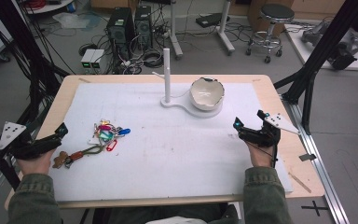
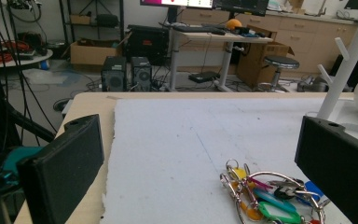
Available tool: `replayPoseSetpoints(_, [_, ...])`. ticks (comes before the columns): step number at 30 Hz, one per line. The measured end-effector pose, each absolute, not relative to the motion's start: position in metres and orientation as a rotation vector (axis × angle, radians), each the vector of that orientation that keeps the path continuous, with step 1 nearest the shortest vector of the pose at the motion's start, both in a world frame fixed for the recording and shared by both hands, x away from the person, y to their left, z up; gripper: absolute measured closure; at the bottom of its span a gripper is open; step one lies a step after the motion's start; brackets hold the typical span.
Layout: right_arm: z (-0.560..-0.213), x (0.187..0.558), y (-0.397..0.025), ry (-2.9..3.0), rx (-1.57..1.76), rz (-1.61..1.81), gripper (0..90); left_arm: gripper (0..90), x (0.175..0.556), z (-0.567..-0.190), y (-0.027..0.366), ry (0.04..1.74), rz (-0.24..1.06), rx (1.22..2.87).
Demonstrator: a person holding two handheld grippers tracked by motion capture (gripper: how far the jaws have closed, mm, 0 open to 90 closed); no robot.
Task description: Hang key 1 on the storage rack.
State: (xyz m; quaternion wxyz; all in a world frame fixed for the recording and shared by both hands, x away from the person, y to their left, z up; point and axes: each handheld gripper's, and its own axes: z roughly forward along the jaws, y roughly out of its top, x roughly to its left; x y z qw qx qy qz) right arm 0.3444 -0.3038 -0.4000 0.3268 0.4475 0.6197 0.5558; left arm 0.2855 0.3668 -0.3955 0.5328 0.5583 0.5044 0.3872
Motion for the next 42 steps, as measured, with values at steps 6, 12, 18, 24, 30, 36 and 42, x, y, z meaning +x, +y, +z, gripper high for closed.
replayPoseSetpoints(6, [-0.4,0.345,-0.304,1.627,1.172,1.461,0.5,1.7,0.285,-0.396,0.368,1.204,0.918,1.33])
replayPoseSetpoints(12, [-0.4,0.345,-0.303,1.633,1.175,1.462,0.5,1.6,0.285,-0.395,0.368,1.202,0.912,1.333])
replayPoseSetpoints(18, [-0.401,0.345,-0.303,1.638,1.173,1.465,0.5,1.7,0.285,-0.394,0.367,1.197,0.905,1.339])
replayPoseSetpoints(24, [-0.401,0.345,-0.303,1.641,1.176,1.467,0.5,1.7,0.286,-0.393,0.366,1.189,0.894,1.357])
replayPoseSetpoints(30, [-0.401,0.345,-0.303,1.647,1.179,1.469,0.5,1.6,0.288,-0.393,0.364,1.182,0.874,1.388])
replayPoseSetpoints(36, [-0.401,0.346,-0.303,1.653,1.173,1.472,0.5,1.6,0.289,-0.393,0.361,1.171,0.862,1.425])
replayPoseSetpoints(42, [-0.401,0.346,-0.303,1.652,1.175,1.476,0.5,1.7,0.291,-0.393,0.358,1.165,0.835,1.47])
